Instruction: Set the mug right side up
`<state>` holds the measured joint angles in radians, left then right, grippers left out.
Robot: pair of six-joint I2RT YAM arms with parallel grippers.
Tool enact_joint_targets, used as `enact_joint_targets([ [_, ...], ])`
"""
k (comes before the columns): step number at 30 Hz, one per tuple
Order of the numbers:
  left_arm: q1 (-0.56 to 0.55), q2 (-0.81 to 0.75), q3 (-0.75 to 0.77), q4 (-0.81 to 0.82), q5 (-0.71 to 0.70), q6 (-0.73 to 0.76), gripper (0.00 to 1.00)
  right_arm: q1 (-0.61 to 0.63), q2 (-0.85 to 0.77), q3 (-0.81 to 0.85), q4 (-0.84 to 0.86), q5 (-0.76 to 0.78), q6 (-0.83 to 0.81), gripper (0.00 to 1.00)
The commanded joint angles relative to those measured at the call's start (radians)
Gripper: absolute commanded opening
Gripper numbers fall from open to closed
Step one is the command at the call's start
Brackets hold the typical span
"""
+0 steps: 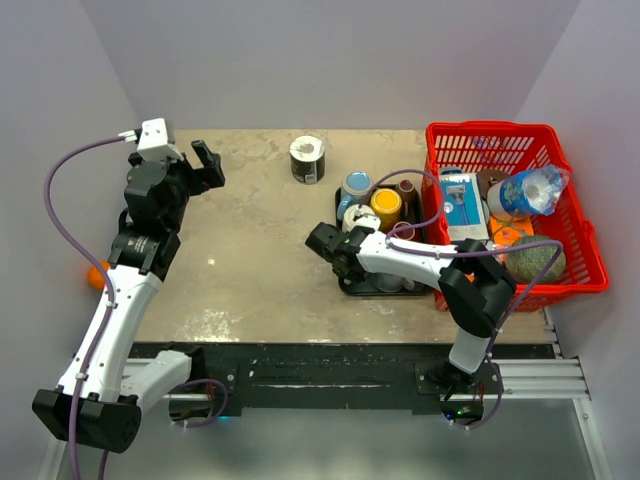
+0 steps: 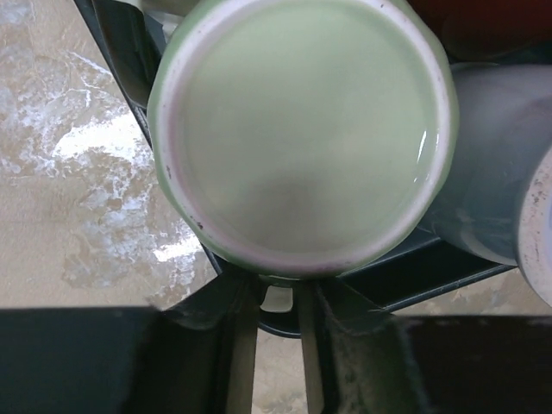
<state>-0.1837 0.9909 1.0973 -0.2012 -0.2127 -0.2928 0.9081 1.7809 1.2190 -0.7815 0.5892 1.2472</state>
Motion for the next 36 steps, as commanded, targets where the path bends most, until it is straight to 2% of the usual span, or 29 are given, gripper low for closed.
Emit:
enact_joint_targets([
  [1,0.004,-0.012,-0.007,0.042,-0.013,0.015,0.99,-0.011,-0.011,0.014,-0.033,0.084,0.052,0.21],
  [3,0.004,-0.009,-0.005,0.043,-0.011,0.011,0.99,-0.011,-0.02,0.019,-0.056,0.095,0.063,0.13],
  [4,0.004,-0.009,-0.005,0.043,-0.011,0.009,0.99,-0.011,-0.028,0.017,-0.062,0.095,0.061,0.03],
  [5,0.004,-0.011,-0.005,0.043,-0.011,0.007,0.99,-0.011,-0.037,0.013,-0.065,0.098,0.058,0.0],
  [14,0.004,-0.012,-0.017,0.037,0.016,-0.019,0.99,-0.011,-0.141,0.033,-0.068,0.101,-0.021,0.0],
  [24,0.004,-0.02,-0.022,0.036,0.056,-0.034,0.99,-0.011,-0.314,0.123,-0.068,0.005,-0.133,0.0],
  [32,0.004,-0.02,-0.039,0.078,0.15,-0.117,0.99,-0.012,-0.402,0.255,0.172,-0.111,-0.348,0.0],
  [35,0.004,-0.02,-0.04,0.12,0.208,-0.146,0.99,-0.029,-0.422,0.3,0.284,-0.167,-0.429,0.0],
  [36,0.004,-0.02,-0.043,0.132,0.266,-0.155,0.99,-0.041,-0.425,0.316,0.318,-0.196,-0.466,0.0],
])
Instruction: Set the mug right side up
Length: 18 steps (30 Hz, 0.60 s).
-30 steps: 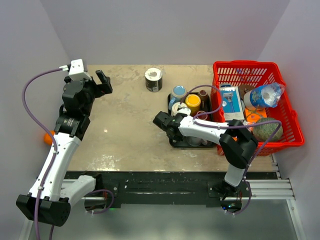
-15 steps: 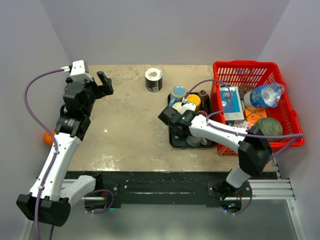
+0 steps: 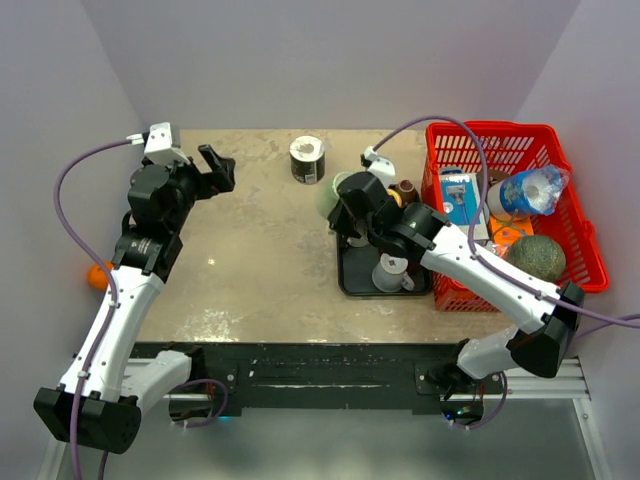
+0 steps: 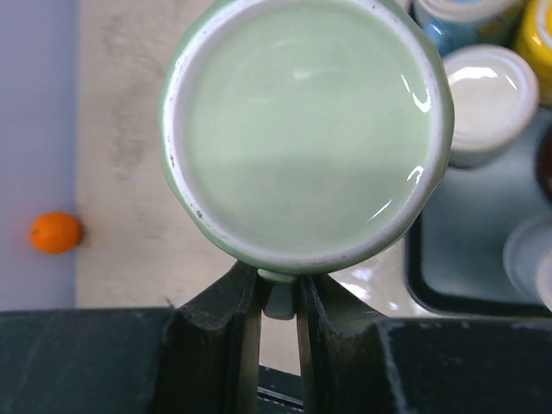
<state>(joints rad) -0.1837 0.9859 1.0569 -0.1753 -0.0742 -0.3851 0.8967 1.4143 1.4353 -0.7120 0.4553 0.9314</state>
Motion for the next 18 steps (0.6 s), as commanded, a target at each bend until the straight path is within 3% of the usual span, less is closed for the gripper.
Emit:
enact_joint_targets([
  [1,0.004,-0.015,-0.005,0.137,0.161,-0.069,0.99,-0.042,-0.06,0.109,0.302,-0.085,-0.161,0.0],
  [6,0.004,-0.01,-0.023,0.278,0.416,-0.109,0.99,-0.099,-0.051,0.18,0.459,-0.261,-0.264,0.0],
  [10,0.004,-0.026,-0.051,0.394,0.505,-0.193,0.99,-0.142,-0.057,0.206,0.59,-0.371,-0.275,0.0],
  [13,0.004,-0.029,-0.075,0.532,0.592,-0.306,0.99,-0.169,-0.046,0.243,0.67,-0.49,-0.272,0.0],
  [18,0.004,0.013,-0.104,0.81,0.715,-0.664,0.99,-0.18,-0.031,0.292,0.766,-0.615,-0.253,0.0],
])
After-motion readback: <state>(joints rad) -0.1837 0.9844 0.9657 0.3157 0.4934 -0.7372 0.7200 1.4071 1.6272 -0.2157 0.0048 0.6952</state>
